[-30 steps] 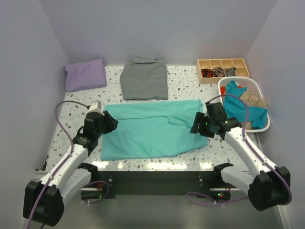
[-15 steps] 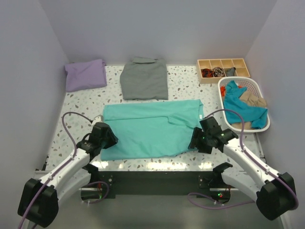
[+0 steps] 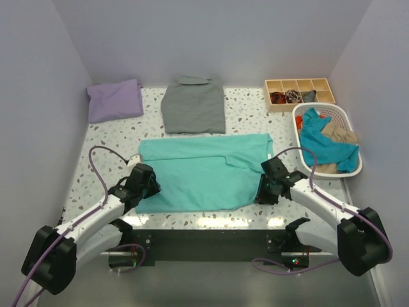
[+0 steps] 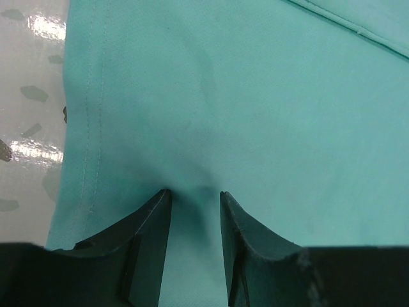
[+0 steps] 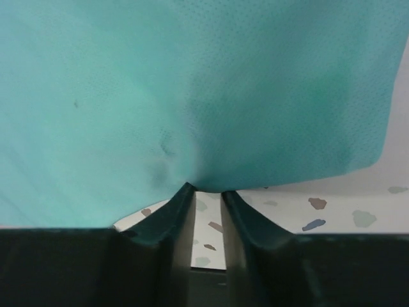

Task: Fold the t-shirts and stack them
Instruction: Fold the tshirt

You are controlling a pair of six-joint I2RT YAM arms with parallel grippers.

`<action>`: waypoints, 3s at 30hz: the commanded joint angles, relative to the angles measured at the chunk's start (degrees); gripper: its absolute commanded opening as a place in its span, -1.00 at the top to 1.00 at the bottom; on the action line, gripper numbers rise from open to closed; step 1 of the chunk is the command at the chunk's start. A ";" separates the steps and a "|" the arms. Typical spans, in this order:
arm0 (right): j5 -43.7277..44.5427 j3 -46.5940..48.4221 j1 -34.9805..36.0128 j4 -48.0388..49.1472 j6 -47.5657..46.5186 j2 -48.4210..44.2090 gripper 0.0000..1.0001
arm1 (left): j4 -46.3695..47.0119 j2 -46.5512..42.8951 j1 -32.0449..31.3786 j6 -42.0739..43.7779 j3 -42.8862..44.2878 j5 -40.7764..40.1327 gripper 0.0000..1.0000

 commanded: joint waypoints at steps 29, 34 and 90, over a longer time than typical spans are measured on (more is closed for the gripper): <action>1.22 23.76 0.46 11.53 -12.38 20.83 0.86 | -4.14 4.24 -0.44 6.67 10.21 -6.13 0.08; 2.52 29.30 0.46 9.00 -17.65 25.25 0.21 | -4.05 5.56 -0.44 6.85 10.30 -5.87 0.08; 2.44 8.20 0.55 4.17 -8.16 -0.68 1.00 | -11.42 2.05 -2.37 3.25 11.62 -4.98 0.10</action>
